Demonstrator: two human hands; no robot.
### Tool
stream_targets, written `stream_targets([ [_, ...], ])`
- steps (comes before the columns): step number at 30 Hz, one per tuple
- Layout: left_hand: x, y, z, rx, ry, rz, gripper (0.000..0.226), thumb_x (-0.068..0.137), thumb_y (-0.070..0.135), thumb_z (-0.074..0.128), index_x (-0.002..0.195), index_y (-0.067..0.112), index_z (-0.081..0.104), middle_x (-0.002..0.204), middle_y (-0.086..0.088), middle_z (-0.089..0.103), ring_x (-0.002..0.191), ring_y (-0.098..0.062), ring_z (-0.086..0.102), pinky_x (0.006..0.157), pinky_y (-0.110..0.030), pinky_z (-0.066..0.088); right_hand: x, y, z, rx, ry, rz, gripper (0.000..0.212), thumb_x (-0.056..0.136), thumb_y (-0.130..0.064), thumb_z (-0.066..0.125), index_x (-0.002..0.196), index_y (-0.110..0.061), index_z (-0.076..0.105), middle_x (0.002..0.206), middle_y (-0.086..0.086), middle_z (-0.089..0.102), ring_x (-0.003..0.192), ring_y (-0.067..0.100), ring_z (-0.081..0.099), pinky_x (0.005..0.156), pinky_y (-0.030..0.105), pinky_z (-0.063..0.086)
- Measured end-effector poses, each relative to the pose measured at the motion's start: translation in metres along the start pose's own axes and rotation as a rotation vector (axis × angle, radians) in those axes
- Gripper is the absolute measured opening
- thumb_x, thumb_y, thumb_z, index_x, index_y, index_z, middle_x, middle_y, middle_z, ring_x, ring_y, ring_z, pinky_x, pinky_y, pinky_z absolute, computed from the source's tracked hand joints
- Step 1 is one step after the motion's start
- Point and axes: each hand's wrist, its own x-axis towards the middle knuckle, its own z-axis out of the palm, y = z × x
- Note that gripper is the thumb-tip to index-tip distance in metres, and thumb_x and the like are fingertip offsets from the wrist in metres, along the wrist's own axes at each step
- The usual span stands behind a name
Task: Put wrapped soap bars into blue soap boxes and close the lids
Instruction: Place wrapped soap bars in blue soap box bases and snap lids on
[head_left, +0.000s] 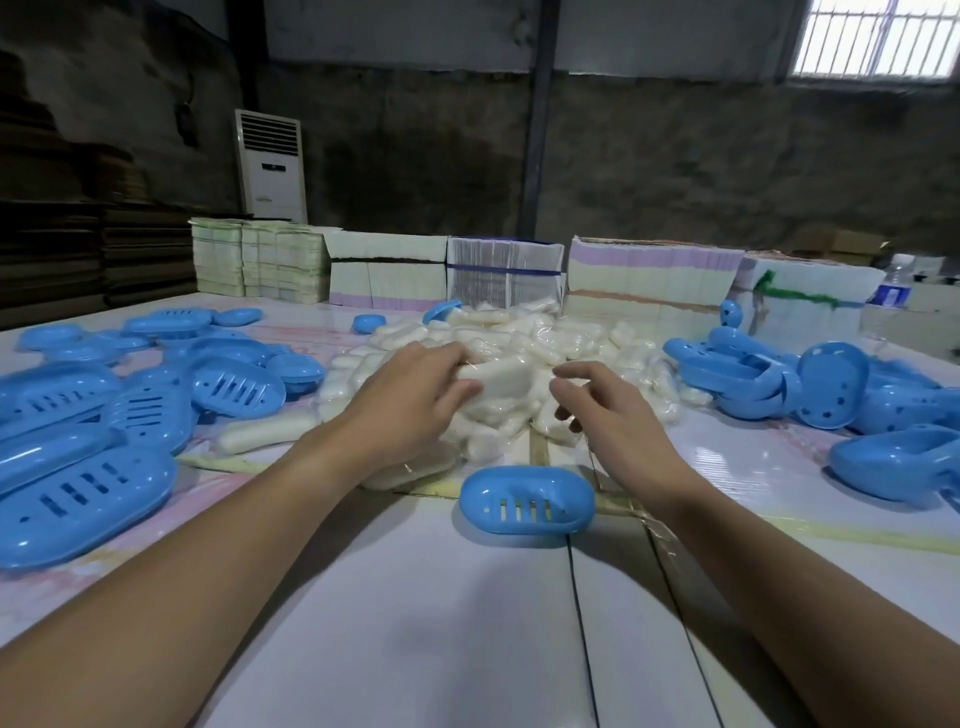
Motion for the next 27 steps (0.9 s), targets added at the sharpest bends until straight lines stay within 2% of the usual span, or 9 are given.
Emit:
stream_targets([
  [3,-0.009,0.023,-0.006,-0.165,-0.151,0.098,0.014,0.099,0.040,0.055,0.109,0.033,0.062,0.095,0.013,0.062,0.087,-0.001,0.054,0.072,-0.024,0.042,-0.007,-0.011,-0.005,0.087,-0.185,-0.014,0.023,0.096,-0.039,0.055,0.117,-0.031,0.062,0.078,-0.009,0.067,0.063,0.002,0.057,0.060,0.016,0.043],
  [8,-0.013,0.035,-0.005,-0.297,-0.351,0.018,0.018,0.099,0.039,0.056,0.113,0.031,0.065,0.100,0.007,0.066,0.093,-0.013,0.060,0.086,-0.037,0.051,-0.011,-0.018,-0.013,-0.064,-0.319,-0.094,0.015,0.093,-0.030,0.064,0.106,-0.024,0.068,0.069,-0.011,0.064,0.059,0.002,0.054,0.059,0.023,0.051],
  [10,-0.014,0.029,-0.008,-0.275,-0.433,-0.007,0.036,0.090,0.052,0.065,0.123,0.041,0.057,0.108,0.016,0.063,0.098,-0.005,0.060,0.085,-0.029,0.051,-0.010,-0.019,-0.014,0.022,-0.320,-0.060,0.014,0.093,-0.025,0.064,0.106,-0.020,0.066,0.065,-0.008,0.064,0.056,0.006,0.055,0.052,0.021,0.050],
  [12,-0.016,0.024,-0.011,-0.206,-0.573,-0.007,0.068,0.070,0.064,0.076,0.128,0.053,0.043,0.114,0.026,0.055,0.104,0.003,0.056,0.087,-0.020,0.048,-0.010,-0.018,-0.013,0.039,-0.310,-0.007,0.011,0.093,-0.022,0.064,0.103,-0.018,0.067,0.064,-0.005,0.063,0.053,0.008,0.054,0.048,0.018,0.045],
  [14,-0.016,0.021,-0.010,-0.152,-0.655,0.017,0.079,0.061,0.062,0.084,0.125,0.060,0.037,0.114,0.029,0.052,0.104,0.007,0.053,0.085,-0.013,0.044,-0.009,-0.016,-0.013,0.026,-0.318,0.062,0.011,0.093,-0.022,0.063,0.101,-0.017,0.068,0.062,-0.003,0.060,0.050,0.010,0.051,0.045,0.017,0.041],
  [18,-0.016,0.021,-0.002,-0.141,-0.579,0.069,0.077,0.059,0.054,0.090,0.117,0.062,0.040,0.106,0.024,0.056,0.100,0.016,0.047,0.075,-0.001,0.039,-0.008,-0.015,-0.010,-0.086,-0.315,0.101,0.013,0.093,-0.026,0.059,0.092,-0.016,0.067,0.065,-0.003,0.060,0.053,0.014,0.052,0.048,0.021,0.040],
  [22,-0.017,0.025,0.007,-0.140,-0.520,0.053,0.074,0.057,0.060,0.086,0.117,0.056,0.043,0.103,0.022,0.057,0.098,0.014,0.048,0.069,-0.010,0.042,-0.010,-0.017,-0.003,-0.488,-0.194,0.030,0.025,0.091,-0.043,0.048,0.082,-0.024,0.060,0.084,-0.002,0.063,0.081,0.018,0.058,0.065,0.033,0.040],
  [25,-0.017,0.027,0.012,-0.145,-0.469,0.055,0.072,0.058,0.059,0.087,0.118,0.050,0.048,0.103,0.021,0.057,0.096,0.014,0.049,0.069,-0.008,0.045,-0.013,-0.019,0.004,-0.826,-0.093,-0.034,0.029,0.092,-0.047,0.037,0.075,-0.026,0.047,0.081,-0.002,0.057,0.082,0.023,0.054,0.063,0.036,0.034],
  [27,-0.018,0.027,0.014,-0.128,-0.438,0.060,0.069,0.059,0.059,0.087,0.117,0.048,0.051,0.102,0.022,0.057,0.097,0.014,0.048,0.069,-0.010,0.043,-0.012,-0.019,0.007,-0.825,-0.128,0.010,0.032,0.093,-0.044,0.034,0.072,-0.024,0.047,0.077,-0.002,0.055,0.081,0.024,0.054,0.063,0.036,0.036],
])
